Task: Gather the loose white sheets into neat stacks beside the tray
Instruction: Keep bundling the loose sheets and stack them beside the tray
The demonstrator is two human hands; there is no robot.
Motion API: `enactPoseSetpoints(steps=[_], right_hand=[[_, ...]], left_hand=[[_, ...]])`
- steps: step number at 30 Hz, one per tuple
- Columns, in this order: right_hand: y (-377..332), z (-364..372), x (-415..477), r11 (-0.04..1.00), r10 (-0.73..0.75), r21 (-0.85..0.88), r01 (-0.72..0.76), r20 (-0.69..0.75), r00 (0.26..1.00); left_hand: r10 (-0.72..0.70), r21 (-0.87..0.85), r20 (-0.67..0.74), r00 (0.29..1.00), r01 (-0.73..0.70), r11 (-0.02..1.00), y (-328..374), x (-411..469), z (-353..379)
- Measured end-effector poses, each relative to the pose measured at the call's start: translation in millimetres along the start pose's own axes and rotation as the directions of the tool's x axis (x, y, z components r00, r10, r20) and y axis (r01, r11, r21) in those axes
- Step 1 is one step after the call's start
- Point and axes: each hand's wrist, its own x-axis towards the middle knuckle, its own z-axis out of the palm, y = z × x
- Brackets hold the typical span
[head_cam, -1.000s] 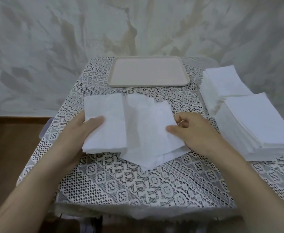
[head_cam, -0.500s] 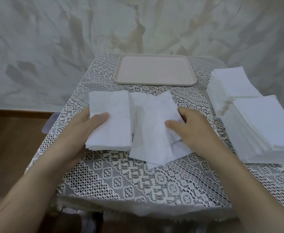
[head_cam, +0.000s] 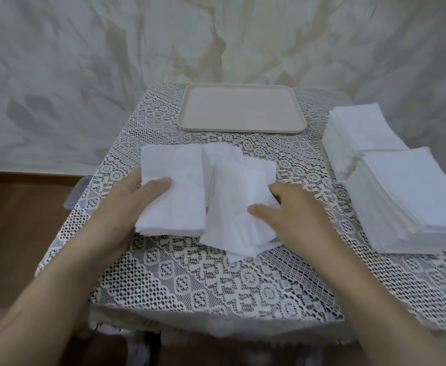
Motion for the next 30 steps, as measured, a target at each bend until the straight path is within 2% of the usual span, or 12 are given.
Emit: enactPoseSetpoints(steps=[7,12,15,17,20,23,27,30], right_hand=[[0,3,8,0.995,-0.018,0.095,0.012,0.069,0.997],[0,-24,21,0.989,-0.149,0.013,0.149,-0.022,0.989],[3,-26,26,0.989,-0.093,0.119,0.084,0.068,0.993],[5,-20,25,0.969,-0.033,0.248,0.007,0.102,0.994],[6,-16,22,0.885,0.059,0.459,-0.077,0.053,0.997],[7,-17,18,0.801,0.136,0.587,-0.119,0.014,0.991],[1,-13,8,0.847,0.120,0.513,-0.141,0.074,0.990],[-2,-13,5,0.865,0.079,0.496,-0.078,0.018,0.997]], left_hand=[[-0.010,-0.010,-0.013,1.000,0.010,1.000,0,-1,2],[-0.015,-0.004,-0.011,1.000,0.015,1.000,1,-1,2],[-0.013,0.006,-0.013,1.000,0.013,1.000,0,-1,1],[-0.015,0.002,-0.008,1.000,0.015,1.000,0,-1,0],[-0.016,0.000,-0.003,1.000,0.016,1.000,0,-1,0],[-0.012,-0.007,-0.011,1.000,0.012,1.000,0,-1,0],[0.012,0.009,-0.017,1.000,-0.012,1.000,1,-3,3],[0.025,0.006,-0.021,0.999,-0.025,1.000,0,-4,5]])
